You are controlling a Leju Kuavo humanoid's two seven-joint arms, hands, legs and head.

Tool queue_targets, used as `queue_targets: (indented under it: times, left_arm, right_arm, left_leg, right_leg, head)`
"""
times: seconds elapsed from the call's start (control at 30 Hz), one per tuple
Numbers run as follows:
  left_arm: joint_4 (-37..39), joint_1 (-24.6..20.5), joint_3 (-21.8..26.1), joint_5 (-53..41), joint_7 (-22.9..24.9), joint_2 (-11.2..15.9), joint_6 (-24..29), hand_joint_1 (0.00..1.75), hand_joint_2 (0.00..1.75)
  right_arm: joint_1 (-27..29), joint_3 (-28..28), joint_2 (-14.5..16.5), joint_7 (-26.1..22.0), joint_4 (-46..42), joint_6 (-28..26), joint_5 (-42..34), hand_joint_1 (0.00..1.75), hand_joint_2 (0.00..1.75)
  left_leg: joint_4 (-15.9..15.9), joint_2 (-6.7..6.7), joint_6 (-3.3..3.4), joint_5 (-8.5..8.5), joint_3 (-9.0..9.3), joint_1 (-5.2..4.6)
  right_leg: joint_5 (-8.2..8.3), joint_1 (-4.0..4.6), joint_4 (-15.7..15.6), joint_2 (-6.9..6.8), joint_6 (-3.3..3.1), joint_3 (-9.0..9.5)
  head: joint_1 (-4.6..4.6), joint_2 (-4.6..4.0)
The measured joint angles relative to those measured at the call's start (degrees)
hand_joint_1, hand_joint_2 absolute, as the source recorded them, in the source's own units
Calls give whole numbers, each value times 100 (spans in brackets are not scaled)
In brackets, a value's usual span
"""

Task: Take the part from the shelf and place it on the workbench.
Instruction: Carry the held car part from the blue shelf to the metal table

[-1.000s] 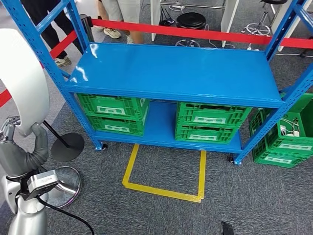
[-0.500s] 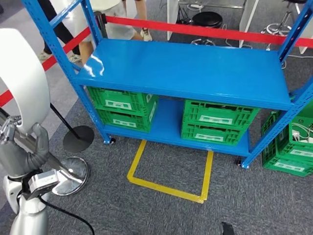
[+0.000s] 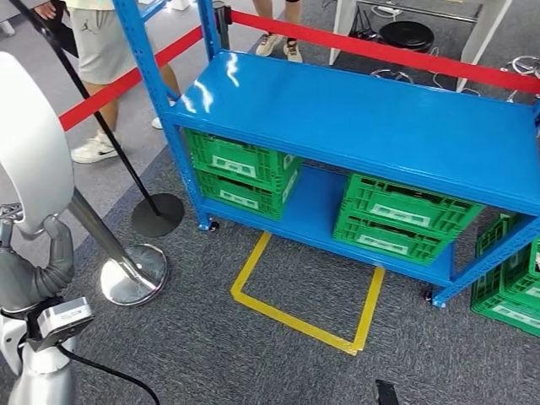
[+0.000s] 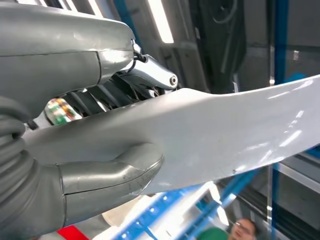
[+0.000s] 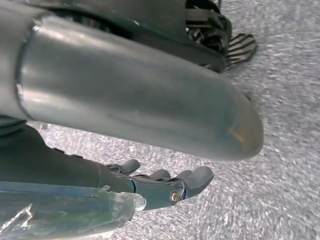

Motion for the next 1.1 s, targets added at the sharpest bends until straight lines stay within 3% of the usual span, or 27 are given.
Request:
queue_targets:
  times: [0.03, 0.1, 0.17, 0.23, 0.27, 0.3, 0.33, 0.4, 0.47, 0.5, 0.53, 0.57, 0.6, 0.67, 0.7, 0.77, 0.8, 0.83, 0.9, 0.97, 1.03, 1.1]
  left_arm:
    - [-1, 9, -3, 0, 1, 1, -1, 175, 175]
    - [-2, 10, -4, 1, 3, 1, -2, 175, 175]
    - [-3, 2, -15, 2, 3, -8, -3, 175, 175]
    - [-2, 11, -29, 2, 3, -16, -5, 175, 175]
    - [-2, 15, -33, 2, 3, -16, -6, 175, 175]
    - [-2, 17, -33, 2, 3, -16, -7, 175, 175]
    - [-2, 18, -33, 2, 4, -16, -7, 175, 175]
    - [-2, 13, -34, 2, 5, -16, -7, 175, 175]
    - [-2, 10, -37, 2, 10, -16, -8, 175, 175]
    - [-2, 13, -39, 2, 12, -16, -8, 175, 175]
    - [-2, 21, -40, 2, 14, -16, -9, 175, 175]
    - [-3, 28, -40, 2, 14, -15, -8, 175, 175]
    - [-3, 26, -40, 4, 14, -14, -8, 175, 175]
    - [-3, 14, -42, 9, 14, -16, -8, 175, 175]
    - [-2, 11, -44, 11, 14, -18, -9, 175, 175]
    - [-2, 22, -48, 13, 16, -20, -9, 175, 175]
    - [-2, 26, -49, 15, 18, -19, -9, 175, 175]
    - [-2, 26, -49, 16, 20, -18, -9, 175, 175]
    - [-2, 14, -50, 17, 21, -19, -15, 175, 175]
    - [-2, 1, -60, 17, 22, -23, -27, 175, 175]
    - [-2, 4, -62, 18, 29, -16, -35, 175, 175]
    - [-3, 7, -58, 18, 36, -4, -36, 175, 175]
  right_arm:
    - [-2, 5, -1, 1, 0, 3, -2, 0, 0]
    - [-6, 15, -2, -1, 0, 7, -4, 0, 0]
    - [0, 19, -3, -1, 0, 8, -5, 0, 0]
    - [23, 19, -3, 4, 0, 8, -6, 0, 0]
    - [33, 19, -3, 6, 0, 8, -7, 0, 0]
    - [39, 19, -3, 9, 0, 8, -7, 0, 0]
    - [39, 19, -4, 9, 0, 8, -7, 0, 0]
    - [34, 19, -7, 9, 0, 8, -7, 0, 0]
    - [30, 19, -9, 11, 0, 9, -7, 0, 0]
    - [30, 20, -10, 13, 0, 9, -8, 0, 0]
    - [29, 20, -10, 15, 0, 10, -9, 0, 0]
    - [27, 21, -9, 17, -1, 9, -10, 0, 0]
    - [25, 21, -8, 16, -1, 9, -11, 0, 0]
    - [26, 21, -9, 15, -2, 9, -12, 0, 0]
    - [31, 21, -11, 15, -2, 10, -12, 0, 0]
    - [44, 21, -12, 16, -2, 10, -11, 0, 0]
    - [46, 21, -12, 16, -2, 10, -11, 0, 0]
    - [44, 21, -12, 16, -2, 10, -11, 0, 0]
    - [37, 21, -12, 16, -3, 12, -11, 0, 0]
    - [31, 21, -14, 16, -7, 12, -11, 0, 0]
    - [22, 21, -15, 16, -9, 13, -11, 0, 0]
    - [9, 23, -13, 15, -9, 15, -11, 0, 0]
  left_leg:
    - [-24, -83, -4, 14, 2, 17]
    - [-79, -239, 19, 42, 23, 59]
    - [-99, -390, 43, 57, 34, 85]
    - [-99, -560, 59, 59, 33, 85]
    - [-98, -650, 63, 60, 36, 83]
    - [-97, -738, 64, 62, 41, 81]
    - [-96, -824, 62, 65, 50, 81]
    - [-85, -977, 44, 75, 53, 85]
    - [-77, -1108, -11, 109, 13, 105]
    - [-82, -1177, -51, 134, -13, 118]
    - [-94, -1237, -87, 156, -30, 131]
    - [-82, -1192, -123, 146, -48, 126]
    - [5, -1063, -162, 79, -96, 116]
    - [537, -685, -243, -234, -355, 117]
    - [936, -573, -284, -421, -548, 145]
    - [1494, -505, -351, -584, -818, 212]
    - [1478, -489, -379, -511, -803, 241]
    - [1230, -449, -403, -350, -664, 264]
    - [419, -210, -438, -19, -202, 274]
    - [-74, -57, -382, 81, 73, 252]
    - [-142, -163, -261, 57, 91, 226]
    - [-164, -291, -172, 68, 95, 230]
  right_leg:
    - [-14, 3, -17, -61, 17, 12]
    - [-146, -6, 132, 102, 66, -32]
    - [-462, -22, 740, 461, 106, -305]
    - [-705, -22, 1454, 612, 121, -678]
    - [-676, -20, 1588, 630, 121, -781]
    - [-529, -19, 1483, 643, 115, -773]
    - [-299, -21, 1171, 679, 105, -662]
    - [97, -51, 366, 951, 72, -336]
    - [213, -72, -36, 1182, 34, -151]
    - [209, -68, -68, 1185, 15, -127]
    - [226, -63, -81, 1119, -14, -110]
    - [246, -69, -109, 1045, -47, -93]
    - [265, -81, -141, 965, -79, -72]
    - [284, -100, -185, 791, -124, -41]
    - [281, -102, -188, 705, -133, -39]
    - [270, -115, -187, 527, -128, -38]
    - [262, -125, -187, 442, -116, -32]
    - [249, -138, -187, 363, -97, -20]
    - [207, -143, -178, 231, -33, 8]
    - [157, -121, -180, 124, 50, 20]
    - [133, -118, -221, 9, 128, 85]
    - [52, -143, -161, 92, 192, 112]
  head:
    - [3, 0]
    - [13, 0]
    - [40, 0]
    - [54, 0]
    - [55, 0]
    - [54, 0]
    - [54, 0]
    - [51, 0]
    - [47, 0]
    - [45, 0]
    - [46, 0]
    - [43, 0]
    - [26, 0]
    - [-7, 0]
    - [-20, 0]
    - [-22, 0]
    - [-21, 0]
    - [-22, 0]
    - [-29, 0]
    - [-26, 0]
    - [-12, 0]
    - [4, 0]
